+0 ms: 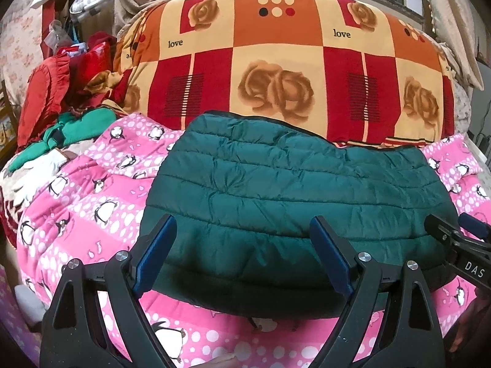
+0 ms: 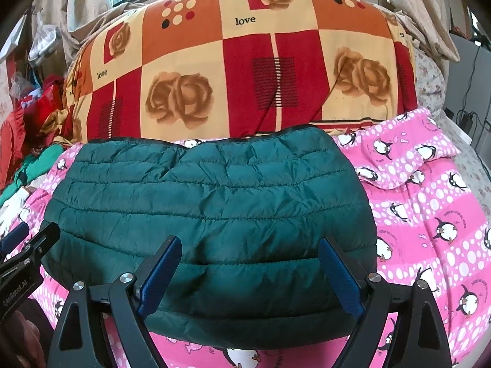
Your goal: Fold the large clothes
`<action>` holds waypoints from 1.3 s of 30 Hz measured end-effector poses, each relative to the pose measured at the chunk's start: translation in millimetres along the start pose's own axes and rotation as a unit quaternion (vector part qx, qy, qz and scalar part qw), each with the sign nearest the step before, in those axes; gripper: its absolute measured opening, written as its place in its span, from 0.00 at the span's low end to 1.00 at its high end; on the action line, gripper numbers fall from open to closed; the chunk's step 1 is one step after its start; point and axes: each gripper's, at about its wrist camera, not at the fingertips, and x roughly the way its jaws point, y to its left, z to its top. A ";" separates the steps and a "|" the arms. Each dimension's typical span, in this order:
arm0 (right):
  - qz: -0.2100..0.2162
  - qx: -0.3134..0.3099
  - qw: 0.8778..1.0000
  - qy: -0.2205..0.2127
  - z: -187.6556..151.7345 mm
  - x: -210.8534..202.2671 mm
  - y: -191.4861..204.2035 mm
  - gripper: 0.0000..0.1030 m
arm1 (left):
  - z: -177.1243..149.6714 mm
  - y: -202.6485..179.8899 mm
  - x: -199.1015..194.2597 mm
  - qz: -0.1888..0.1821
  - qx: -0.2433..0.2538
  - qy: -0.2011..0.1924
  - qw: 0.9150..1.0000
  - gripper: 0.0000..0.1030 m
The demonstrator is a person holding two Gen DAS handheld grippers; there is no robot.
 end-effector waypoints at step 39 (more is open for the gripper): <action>0.006 0.004 1.000 0.005 -2.1 6.7 5.0 0.86 | -3.8 3.9 4.3 0.007 0.004 0.001 1.000 0.86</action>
